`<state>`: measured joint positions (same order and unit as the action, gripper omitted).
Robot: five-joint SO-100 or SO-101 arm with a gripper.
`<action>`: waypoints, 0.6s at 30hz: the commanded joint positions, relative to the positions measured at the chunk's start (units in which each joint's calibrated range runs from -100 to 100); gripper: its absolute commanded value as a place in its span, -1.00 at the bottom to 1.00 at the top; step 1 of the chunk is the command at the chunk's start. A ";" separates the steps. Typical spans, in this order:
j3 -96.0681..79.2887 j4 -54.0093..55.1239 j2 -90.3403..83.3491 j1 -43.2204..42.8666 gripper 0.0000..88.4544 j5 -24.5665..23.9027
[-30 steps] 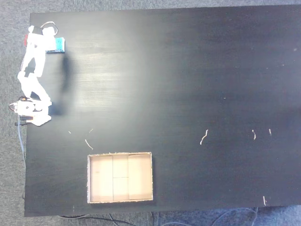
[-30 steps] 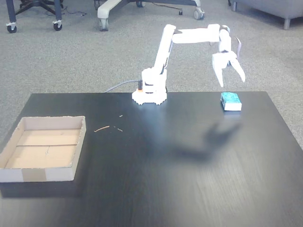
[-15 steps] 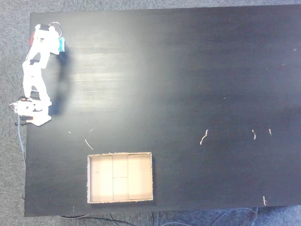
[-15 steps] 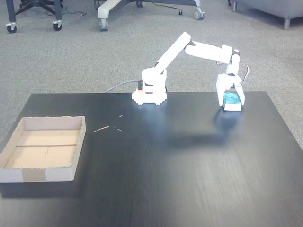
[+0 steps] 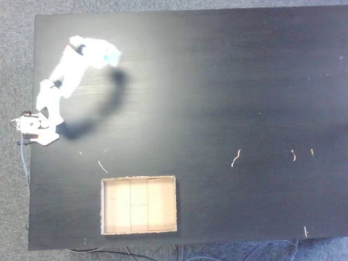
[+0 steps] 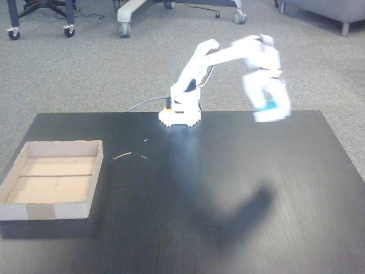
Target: Pick the green block and drop it in the box on the right.
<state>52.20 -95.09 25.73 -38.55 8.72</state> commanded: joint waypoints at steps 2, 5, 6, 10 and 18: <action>26.04 -3.67 -11.00 42.23 -0.67 4.05; 45.44 -2.19 -0.07 65.52 -0.68 6.84; 47.34 -0.70 2.72 70.66 -0.68 7.42; 47.43 3.59 8.82 78.55 -0.69 8.55; 39.18 18.04 27.61 75.02 -0.71 7.86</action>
<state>95.99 -81.80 50.54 38.25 16.92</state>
